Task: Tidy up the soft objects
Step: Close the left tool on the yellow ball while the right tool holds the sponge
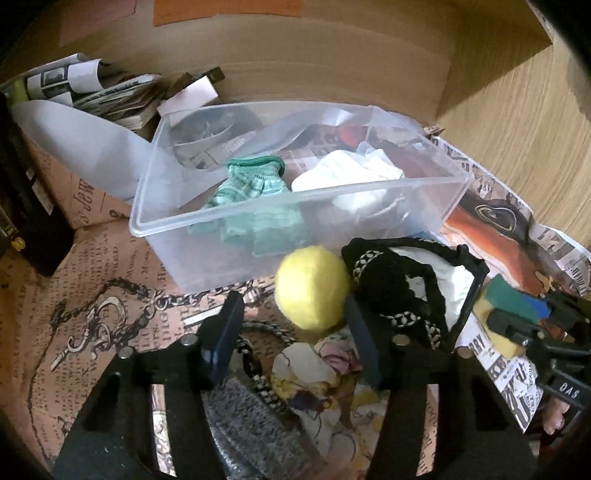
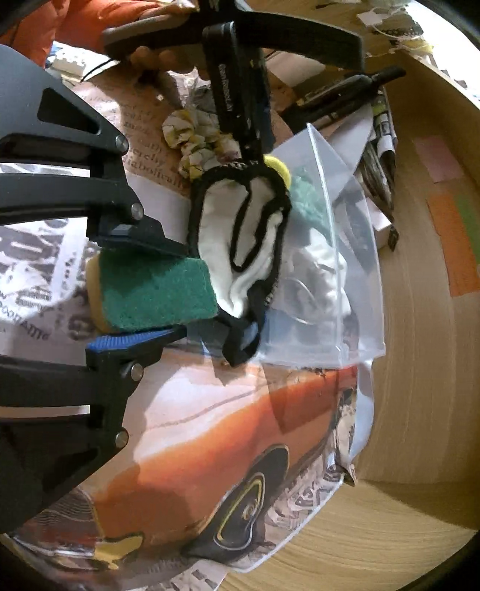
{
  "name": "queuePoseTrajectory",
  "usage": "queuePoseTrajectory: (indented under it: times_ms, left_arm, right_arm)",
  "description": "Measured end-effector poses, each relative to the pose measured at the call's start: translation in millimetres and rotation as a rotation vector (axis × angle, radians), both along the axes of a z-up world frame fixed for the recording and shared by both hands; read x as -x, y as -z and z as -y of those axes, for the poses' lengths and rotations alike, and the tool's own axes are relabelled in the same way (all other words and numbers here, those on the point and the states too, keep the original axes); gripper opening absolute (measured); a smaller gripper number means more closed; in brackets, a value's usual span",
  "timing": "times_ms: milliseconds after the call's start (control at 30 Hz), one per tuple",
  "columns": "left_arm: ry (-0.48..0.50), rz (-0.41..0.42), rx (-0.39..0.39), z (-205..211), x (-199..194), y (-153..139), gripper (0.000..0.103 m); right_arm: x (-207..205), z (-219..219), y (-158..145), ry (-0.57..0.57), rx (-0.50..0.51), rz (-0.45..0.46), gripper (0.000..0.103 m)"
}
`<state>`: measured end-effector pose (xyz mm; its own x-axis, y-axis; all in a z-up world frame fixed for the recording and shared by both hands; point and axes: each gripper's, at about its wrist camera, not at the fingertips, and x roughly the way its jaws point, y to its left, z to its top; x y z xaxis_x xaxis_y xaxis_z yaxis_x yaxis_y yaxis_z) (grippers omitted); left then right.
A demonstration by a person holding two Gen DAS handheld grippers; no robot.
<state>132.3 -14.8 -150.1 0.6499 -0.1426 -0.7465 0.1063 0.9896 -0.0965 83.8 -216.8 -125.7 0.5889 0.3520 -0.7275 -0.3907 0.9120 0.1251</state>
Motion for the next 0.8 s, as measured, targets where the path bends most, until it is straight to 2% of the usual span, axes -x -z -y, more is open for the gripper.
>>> queuePoseTrajectory:
  times_ms: [67, 300, 333, 367, 400, 533, 600, 633, 667, 733, 800]
  left_arm:
    - [0.021, -0.006, 0.014, 1, -1, 0, 0.033]
    - [0.02, 0.041, -0.006, 3, 11, -12, 0.028]
    - [0.02, 0.052, -0.008, 2, 14, -15, 0.023]
    - [0.021, 0.058, -0.009, 2, 16, -17, 0.012]
    - [0.022, 0.064, -0.011, 1, 18, -20, 0.009]
    - [0.019, 0.088, -0.013, -3, 25, -31, 0.008]
    - [0.02, 0.08, -0.023, -3, 24, -32, 0.013]
    - [0.018, 0.065, -0.032, -3, 21, -31, 0.023]
    - [0.02, 0.058, -0.032, -2, 18, -29, 0.038]
    - [0.016, 0.056, -0.038, -2, 15, -26, 0.052]
    - [0.017, 0.035, -0.049, 0, 7, -18, 0.054]
  right_arm:
    - [-1, 3, -4, 0.011, -0.009, 0.012, 0.033]
    - [-5, 11, -26, 0.05, -0.022, 0.081, 0.033]
    - [-6, 12, -29, 0.053, -0.024, 0.089, 0.033]
    - [-7, 12, -33, 0.053, -0.027, 0.1, 0.033]
    - [-8, 12, -37, 0.054, -0.028, 0.113, 0.033]
    - [-13, 9, -52, 0.051, -0.03, 0.17, 0.033]
    - [-14, 7, -58, 0.048, -0.035, 0.193, 0.033]
    - [-15, 6, -60, 0.045, -0.039, 0.201, 0.033]
    - [-15, 5, -62, 0.044, -0.042, 0.208, 0.033]
    - [-17, 5, -63, 0.041, -0.049, 0.214, 0.033]
    - [-17, 5, -64, 0.04, -0.056, 0.216, 0.033]
